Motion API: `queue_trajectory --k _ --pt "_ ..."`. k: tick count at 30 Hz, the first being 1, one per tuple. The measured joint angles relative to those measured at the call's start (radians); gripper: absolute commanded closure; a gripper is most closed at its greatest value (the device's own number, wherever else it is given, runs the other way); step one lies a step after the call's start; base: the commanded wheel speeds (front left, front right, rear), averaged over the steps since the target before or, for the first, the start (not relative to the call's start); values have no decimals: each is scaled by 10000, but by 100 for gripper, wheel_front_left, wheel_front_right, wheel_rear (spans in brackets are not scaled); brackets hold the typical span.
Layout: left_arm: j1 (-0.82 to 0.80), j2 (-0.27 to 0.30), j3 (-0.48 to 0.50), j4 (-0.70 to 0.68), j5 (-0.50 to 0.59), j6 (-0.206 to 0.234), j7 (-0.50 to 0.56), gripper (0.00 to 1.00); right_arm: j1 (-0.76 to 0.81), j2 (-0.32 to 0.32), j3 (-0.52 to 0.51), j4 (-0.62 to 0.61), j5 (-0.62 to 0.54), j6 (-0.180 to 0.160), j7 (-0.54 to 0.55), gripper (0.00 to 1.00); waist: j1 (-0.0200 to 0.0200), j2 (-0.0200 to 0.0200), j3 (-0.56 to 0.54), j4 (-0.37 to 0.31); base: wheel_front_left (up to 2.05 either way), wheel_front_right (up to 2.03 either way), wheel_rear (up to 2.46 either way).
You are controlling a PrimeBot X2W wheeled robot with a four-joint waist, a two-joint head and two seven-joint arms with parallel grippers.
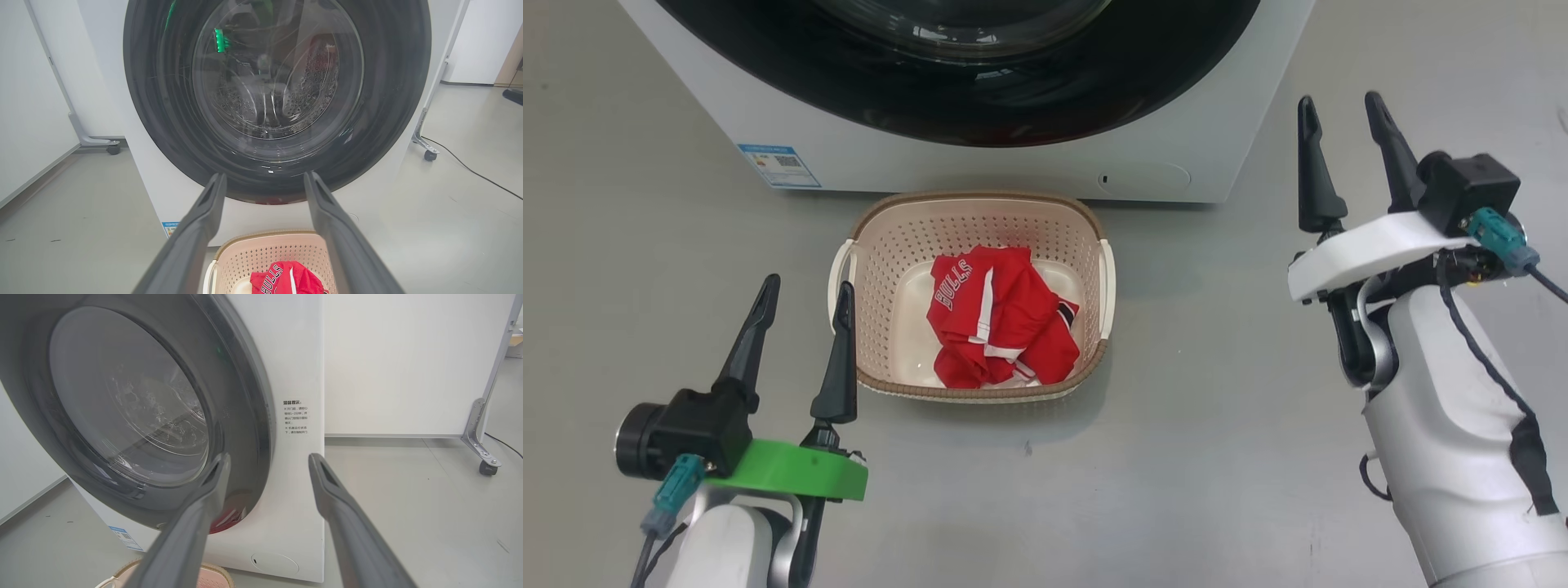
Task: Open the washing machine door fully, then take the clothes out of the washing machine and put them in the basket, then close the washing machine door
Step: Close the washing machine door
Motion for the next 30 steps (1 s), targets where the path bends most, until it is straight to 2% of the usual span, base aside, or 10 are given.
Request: queue_trajectory --k 14,30 --pt "877 4 -56 569 71 -12 2 0 2816 140 -12 -1127 -2 -19 0 0 0 0 -1120 -679 0 0 0" --pt "1703 23 -209 830 73 -98 2 0 5119 234 332 -2412 -13 -362 0 0 0 0 -2237 -1065 0 0 0"
